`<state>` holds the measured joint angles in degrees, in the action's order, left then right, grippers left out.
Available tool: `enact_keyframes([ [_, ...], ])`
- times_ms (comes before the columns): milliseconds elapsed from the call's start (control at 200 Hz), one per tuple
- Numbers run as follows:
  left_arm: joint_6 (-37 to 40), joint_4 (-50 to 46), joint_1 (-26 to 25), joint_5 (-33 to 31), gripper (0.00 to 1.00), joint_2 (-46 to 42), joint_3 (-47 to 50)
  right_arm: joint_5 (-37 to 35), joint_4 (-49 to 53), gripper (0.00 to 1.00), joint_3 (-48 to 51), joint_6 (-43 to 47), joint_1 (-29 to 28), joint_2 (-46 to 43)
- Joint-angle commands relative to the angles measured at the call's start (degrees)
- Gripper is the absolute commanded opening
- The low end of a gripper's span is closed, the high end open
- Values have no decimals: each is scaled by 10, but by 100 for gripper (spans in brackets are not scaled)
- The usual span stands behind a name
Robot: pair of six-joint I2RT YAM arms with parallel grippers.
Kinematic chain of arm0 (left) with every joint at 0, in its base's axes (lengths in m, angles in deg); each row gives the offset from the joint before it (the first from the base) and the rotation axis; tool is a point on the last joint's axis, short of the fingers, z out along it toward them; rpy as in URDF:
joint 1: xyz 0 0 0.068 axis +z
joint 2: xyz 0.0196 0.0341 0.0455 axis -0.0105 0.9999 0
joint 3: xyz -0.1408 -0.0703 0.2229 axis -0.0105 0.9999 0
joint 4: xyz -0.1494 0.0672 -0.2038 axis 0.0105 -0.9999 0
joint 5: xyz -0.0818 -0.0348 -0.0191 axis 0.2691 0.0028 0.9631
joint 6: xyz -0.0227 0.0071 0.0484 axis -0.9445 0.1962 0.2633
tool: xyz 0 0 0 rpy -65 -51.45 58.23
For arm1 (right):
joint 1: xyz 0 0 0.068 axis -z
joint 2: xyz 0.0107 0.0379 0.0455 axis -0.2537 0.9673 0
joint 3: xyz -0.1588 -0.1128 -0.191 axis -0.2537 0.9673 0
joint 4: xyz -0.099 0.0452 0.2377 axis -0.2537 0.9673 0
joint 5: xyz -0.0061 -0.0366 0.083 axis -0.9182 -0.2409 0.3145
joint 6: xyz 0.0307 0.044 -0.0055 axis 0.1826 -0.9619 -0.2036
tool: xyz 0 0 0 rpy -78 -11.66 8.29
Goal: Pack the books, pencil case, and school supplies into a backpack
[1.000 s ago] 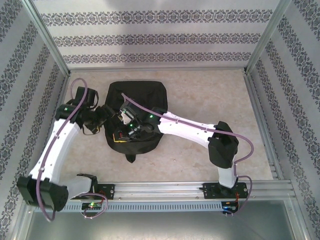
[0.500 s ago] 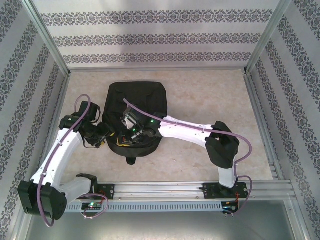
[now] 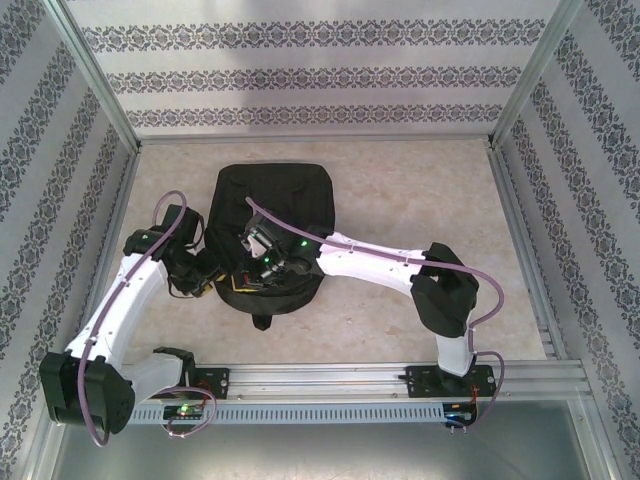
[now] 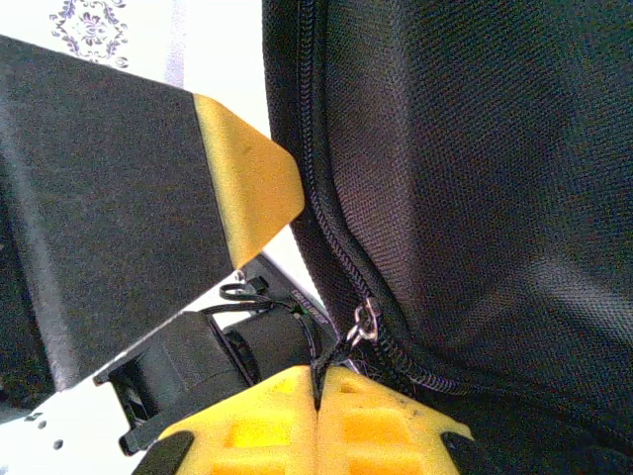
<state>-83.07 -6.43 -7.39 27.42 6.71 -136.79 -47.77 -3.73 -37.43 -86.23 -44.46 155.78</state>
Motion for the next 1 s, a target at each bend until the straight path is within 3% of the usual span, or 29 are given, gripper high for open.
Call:
enact_keyframes([
  [0, 9, -14, -4, -14, 31, 13, -8, 2, 2, 0, 1, 8, -8, -29],
  [165, 8, 0, -4, -19, 28, 33, -8, 3, 3, 0, 17, 14, -8, -37],
  [265, 6, 9, -4, -18, 21, 41, -7, 5, 4, 0, 27, 17, -8, -42],
  [410, 10, 11, -4, -35, 0, 41, -14, 9, 18, 0, 36, 26, -8, -51],
  [994, 20, -12, -4, -88, 0, 25, -41, -12, 103, 0, 120, 96, 11, -127],
])
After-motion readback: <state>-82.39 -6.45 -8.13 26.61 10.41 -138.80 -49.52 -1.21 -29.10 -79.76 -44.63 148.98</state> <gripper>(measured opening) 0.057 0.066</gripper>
